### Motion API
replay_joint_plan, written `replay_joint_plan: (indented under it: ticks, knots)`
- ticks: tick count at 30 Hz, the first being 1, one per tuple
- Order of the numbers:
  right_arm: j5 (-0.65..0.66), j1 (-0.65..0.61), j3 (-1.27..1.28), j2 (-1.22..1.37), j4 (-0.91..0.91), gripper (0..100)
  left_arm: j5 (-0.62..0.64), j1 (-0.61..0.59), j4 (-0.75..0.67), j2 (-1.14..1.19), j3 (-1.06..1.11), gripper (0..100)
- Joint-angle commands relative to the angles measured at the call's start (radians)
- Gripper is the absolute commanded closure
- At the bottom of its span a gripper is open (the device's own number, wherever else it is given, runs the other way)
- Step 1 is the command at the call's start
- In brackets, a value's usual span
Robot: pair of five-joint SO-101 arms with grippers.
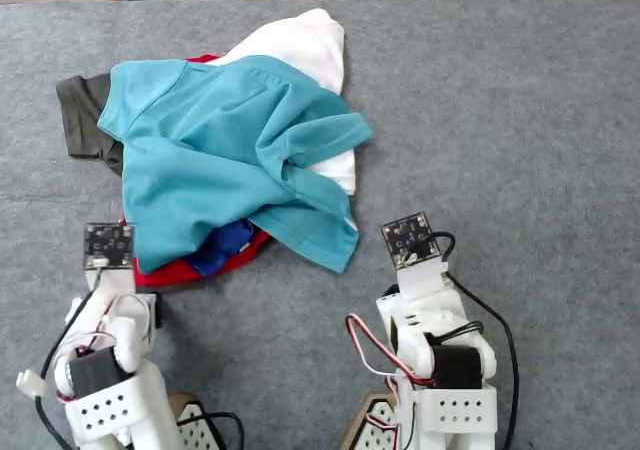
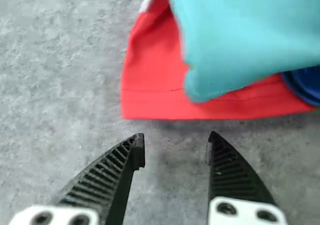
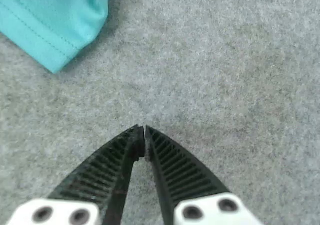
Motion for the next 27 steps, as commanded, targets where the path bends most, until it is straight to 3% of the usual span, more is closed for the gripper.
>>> replay_joint_plan:
  ticks: [1, 6, 11, 14, 21, 26, 27]
  knots:
    - [0.005, -0.006, 0.001, -0.079, 0.003, 98.3, -0.008, 0.061, -0.055, -0.008, -0.005, 78]
    - [0.005, -0.006, 0.001, -0.079, 0.003, 98.3, -0.008, 0.116, -0.290, -0.005, -0.108, 78]
    - [0.005, -0.006, 0.001, -0.079, 0.003, 98.3, -0.006, 0.122, -0.376, 0.089, -0.325, 78]
    - [0.005, -0.006, 0.001, -0.079, 0.003, 98.3, 0.002, 0.122, -0.295, 0.304, -0.584, 78]
    - [0.005, -0.006, 0.001, -0.079, 0.003, 98.3, 0.129, 0.128, -0.037, 1.069, -1.233, 78]
    - [0.005, -0.006, 0.001, -0.079, 0.003, 98.3, 0.193, 0.128, 0.087, 1.481, -1.549, 98]
    - [0.005, -0.006, 0.001, -0.079, 0.003, 98.3, 0.207, 0.128, 0.091, 1.542, -1.592, 95]
